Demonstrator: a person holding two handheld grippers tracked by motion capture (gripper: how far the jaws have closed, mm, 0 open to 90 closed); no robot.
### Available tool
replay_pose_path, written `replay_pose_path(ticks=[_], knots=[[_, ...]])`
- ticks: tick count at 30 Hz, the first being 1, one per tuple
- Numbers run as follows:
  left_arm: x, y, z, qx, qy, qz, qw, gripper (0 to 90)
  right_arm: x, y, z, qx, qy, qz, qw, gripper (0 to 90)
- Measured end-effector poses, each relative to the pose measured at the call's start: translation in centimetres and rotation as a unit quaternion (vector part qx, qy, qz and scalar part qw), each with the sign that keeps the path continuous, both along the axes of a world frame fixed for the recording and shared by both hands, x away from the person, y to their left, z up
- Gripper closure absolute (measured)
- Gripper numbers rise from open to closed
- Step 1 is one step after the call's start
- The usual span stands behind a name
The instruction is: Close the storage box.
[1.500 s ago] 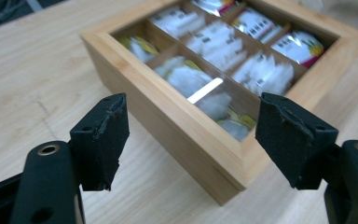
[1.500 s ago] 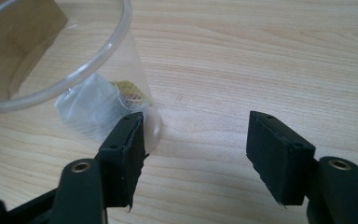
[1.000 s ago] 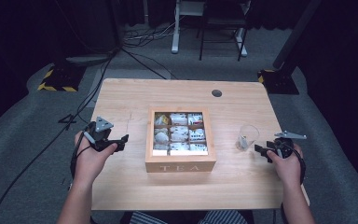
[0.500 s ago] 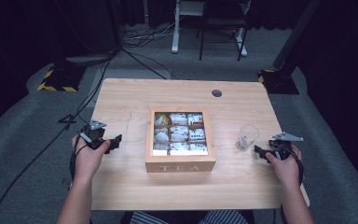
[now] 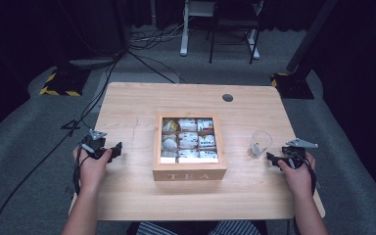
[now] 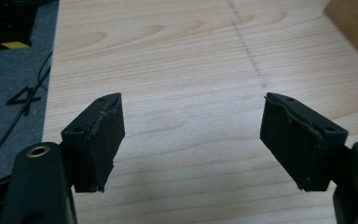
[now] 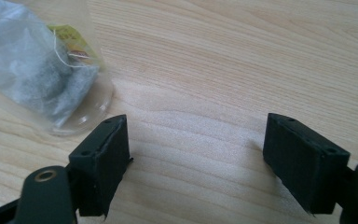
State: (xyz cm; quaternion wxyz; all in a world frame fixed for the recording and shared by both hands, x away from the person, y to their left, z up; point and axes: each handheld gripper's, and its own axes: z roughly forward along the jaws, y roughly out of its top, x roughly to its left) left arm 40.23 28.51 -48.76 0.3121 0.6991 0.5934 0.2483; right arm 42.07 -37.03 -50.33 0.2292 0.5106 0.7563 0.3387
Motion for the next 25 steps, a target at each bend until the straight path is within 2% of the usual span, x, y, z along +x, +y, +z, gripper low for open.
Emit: replay_pose_path(ticks=[4, 9, 14, 25], knots=[[0.2, -0.2, -0.5, 0.016, 0.012, -0.002, 0.9998, 21.9, 0.0, 0.0, 0.0, 0.000, 0.000, 0.000, 1.0000, 22.9], [0.6, -0.6, -1.1, 0.020, 0.037, -0.009, 0.9991, 20.2, 0.0, 0.0, 0.0, 0.000, 0.000, 0.000, 1.0000, 23.0], [0.8, -0.6, -1.6, 0.004, 0.032, -0.019, 0.9993, 16.0, 0.0, 0.0, 0.0, 0.000, 0.000, 0.000, 1.0000, 22.9], [0.9, -0.6, -1.7, 0.005, 0.031, -0.023, 0.9992, 13.8, 0.0, 0.0, 0.0, 0.000, 0.000, 0.000, 1.0000, 23.0]])
